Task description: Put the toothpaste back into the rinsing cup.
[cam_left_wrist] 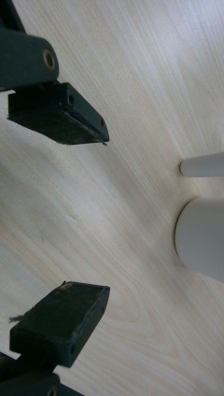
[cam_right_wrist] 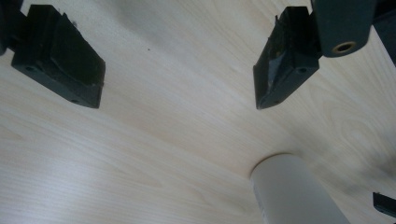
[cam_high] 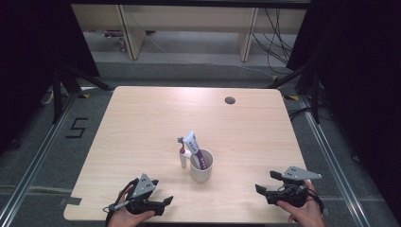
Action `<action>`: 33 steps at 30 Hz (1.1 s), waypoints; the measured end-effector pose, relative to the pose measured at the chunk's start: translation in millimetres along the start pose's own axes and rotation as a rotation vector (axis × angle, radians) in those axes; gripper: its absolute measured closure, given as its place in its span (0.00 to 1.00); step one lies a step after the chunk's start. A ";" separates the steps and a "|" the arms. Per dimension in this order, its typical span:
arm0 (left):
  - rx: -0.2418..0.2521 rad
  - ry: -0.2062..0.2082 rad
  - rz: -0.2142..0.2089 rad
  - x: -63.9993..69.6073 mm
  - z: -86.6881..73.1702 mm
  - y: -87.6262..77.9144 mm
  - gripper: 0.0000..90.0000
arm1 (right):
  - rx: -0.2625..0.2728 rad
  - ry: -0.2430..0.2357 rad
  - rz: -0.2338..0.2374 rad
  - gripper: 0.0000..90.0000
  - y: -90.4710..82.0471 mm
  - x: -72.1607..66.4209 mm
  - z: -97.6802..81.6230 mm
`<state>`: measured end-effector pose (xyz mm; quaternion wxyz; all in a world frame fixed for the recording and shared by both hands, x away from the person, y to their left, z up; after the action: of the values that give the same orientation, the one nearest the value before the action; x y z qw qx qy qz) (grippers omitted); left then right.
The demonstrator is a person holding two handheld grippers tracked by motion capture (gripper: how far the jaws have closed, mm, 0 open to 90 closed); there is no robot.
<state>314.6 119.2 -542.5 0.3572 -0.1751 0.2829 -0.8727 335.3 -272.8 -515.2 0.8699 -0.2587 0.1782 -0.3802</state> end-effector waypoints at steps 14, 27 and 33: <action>0.013 -0.011 0.001 1.4 0.5 1.3 0.23 | -0.025 -0.006 -0.014 0.19 -8.5 1.0 -12.0; 0.005 0.005 0.000 0.6 -0.1 0.7 0.23 | -0.058 -0.037 -0.029 0.19 -14.5 4.3 -21.0; 0.019 -0.004 0.001 1.1 0.5 1.7 0.22 | -0.083 -0.063 -0.051 0.19 -15.5 6.3 -26.1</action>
<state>315.0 117.2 -543.0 0.3599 -0.1734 0.2742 -0.8748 317.3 -294.7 -527.8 0.8537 -0.3107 0.1595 -0.3863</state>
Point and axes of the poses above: each handheld gripper's, and its own axes: y roughly forward along the jaws, z roughly out of its top, x roughly to its right, the point moved 6 cm from there along y, roughly forward along the jaws, and after that the axes turned 3 degrees about -y, right-handed, at the moved point
